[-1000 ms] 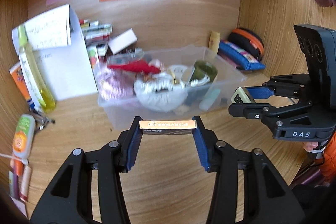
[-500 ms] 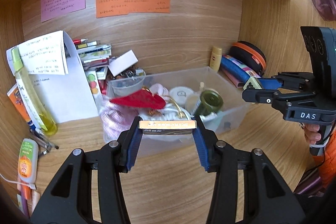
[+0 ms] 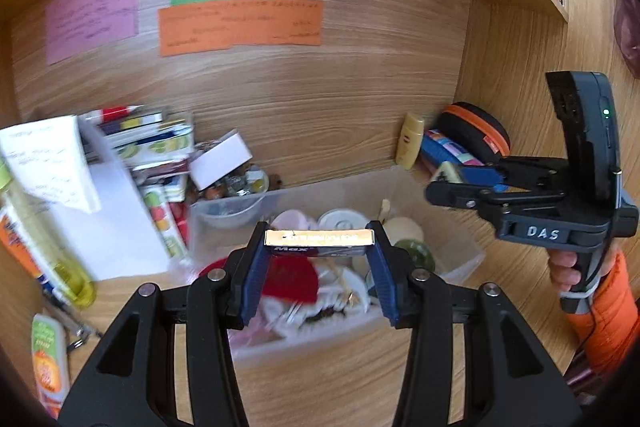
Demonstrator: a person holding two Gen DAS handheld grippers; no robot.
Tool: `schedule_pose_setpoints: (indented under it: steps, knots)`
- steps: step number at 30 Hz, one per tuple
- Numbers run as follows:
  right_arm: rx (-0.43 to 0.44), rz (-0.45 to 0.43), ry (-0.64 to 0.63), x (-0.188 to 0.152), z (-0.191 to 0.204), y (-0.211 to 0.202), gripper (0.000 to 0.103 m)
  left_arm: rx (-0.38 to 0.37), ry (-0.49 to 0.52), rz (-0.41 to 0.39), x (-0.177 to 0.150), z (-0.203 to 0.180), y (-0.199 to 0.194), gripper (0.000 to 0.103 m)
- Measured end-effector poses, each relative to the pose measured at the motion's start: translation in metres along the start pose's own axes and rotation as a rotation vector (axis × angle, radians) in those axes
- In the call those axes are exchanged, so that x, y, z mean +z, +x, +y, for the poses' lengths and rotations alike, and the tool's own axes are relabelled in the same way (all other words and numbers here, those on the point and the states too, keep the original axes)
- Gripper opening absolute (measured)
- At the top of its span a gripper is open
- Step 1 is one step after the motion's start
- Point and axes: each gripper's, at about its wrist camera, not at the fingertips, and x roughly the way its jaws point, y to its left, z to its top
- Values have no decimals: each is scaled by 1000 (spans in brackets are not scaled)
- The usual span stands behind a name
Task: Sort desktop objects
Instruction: 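Carry the strip and small block over the clear box, then open both tools to drop the strip and block into the box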
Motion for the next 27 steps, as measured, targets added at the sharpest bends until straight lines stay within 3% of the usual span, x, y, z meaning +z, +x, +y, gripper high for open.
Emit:
schedule_pose_setpoints:
  steps: [8, 12, 21, 27]
  knots:
    - [-56, 13, 45, 5, -12, 30, 32, -56, -26, 38, 11, -1, 42, 47]
    - [-35, 60, 56, -4, -18, 48, 32, -72, -25, 76, 2, 0, 58, 47]
    - [-93, 71, 26, -14, -18, 66, 32, -53, -43, 131, -11, 0, 80, 47]
    - [-76, 73, 29, -14, -21, 66, 32, -11, 5, 110, -15, -9, 80, 54]
